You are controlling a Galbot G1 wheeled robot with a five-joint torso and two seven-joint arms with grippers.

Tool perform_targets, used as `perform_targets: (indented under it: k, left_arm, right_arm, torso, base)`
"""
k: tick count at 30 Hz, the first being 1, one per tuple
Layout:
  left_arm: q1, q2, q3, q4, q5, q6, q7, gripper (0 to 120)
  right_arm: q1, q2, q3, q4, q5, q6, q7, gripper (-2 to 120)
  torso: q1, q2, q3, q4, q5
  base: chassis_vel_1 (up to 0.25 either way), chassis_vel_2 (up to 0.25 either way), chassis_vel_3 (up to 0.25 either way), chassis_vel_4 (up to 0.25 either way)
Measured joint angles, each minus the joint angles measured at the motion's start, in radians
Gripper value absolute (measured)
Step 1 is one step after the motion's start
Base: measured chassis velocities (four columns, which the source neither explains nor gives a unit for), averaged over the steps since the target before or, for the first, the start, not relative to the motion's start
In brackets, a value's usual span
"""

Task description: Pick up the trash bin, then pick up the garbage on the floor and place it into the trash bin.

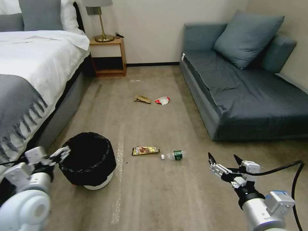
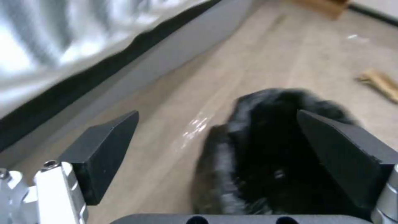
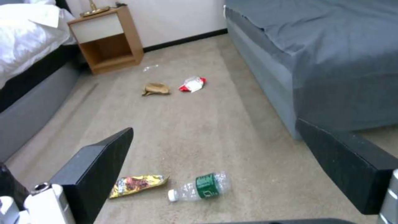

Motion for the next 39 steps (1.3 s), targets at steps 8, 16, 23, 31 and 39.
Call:
perform_targets:
  k: [8, 16, 23, 31, 39]
  left_arm:
    - [-0.058, 0.000, -0.025, 0.064, -0.184, 0.076, -0.053, 94]
    - [-0.145, -0.039, 0.034, 0.092, -0.320, 0.173, -0.081, 93]
    - [-0.174, -0.050, 0.080, 0.146, -0.311, 0.182, -0.101, 89]
    - [-0.178, -0.043, 0.078, 0.164, -0.294, 0.171, -0.108, 88]
    - [-0.177, -0.049, 0.087, 0.167, -0.226, 0.105, -0.111, 82]
  right_arm:
    - [0.005, 0.001, -0.005, -0.013, -0.011, 0.001, -0.001, 100]
    - [-0.004, -0.002, 0.017, -0.018, -0.019, 0.017, -0.001, 100]
    - [0.000, 0.000, 0.033, -0.031, -0.017, 0.019, -0.001, 100]
    - [0.016, 0.015, 0.023, -0.047, -0.023, 0.014, -0.001, 100]
    - [0.029, 0.029, 0.012, -0.066, -0.037, 0.013, -0.001, 100]
  torso:
    - [0.000, 0.000, 0.000, -0.0002, 0.0004]
    - [0.000, 0.000, 0.000, -0.0004, 0.0003]
    - [0.000, 0.000, 0.000, -0.0004, 0.0005]
    - [0.000, 0.000, 0.000, -0.0003, 0.0003]
    - [0.000, 0.000, 0.000, -0.0002, 0.0002]
  base:
    - [0.000, 0.000, 0.000, 0.000]
    - [0.000, 0.000, 0.000, 0.000]
    - [0.000, 0.000, 0.000, 0.000]
    - [0.000, 0.000, 0.000, 0.000]
    - [0.000, 0.000, 0.000, 0.000]
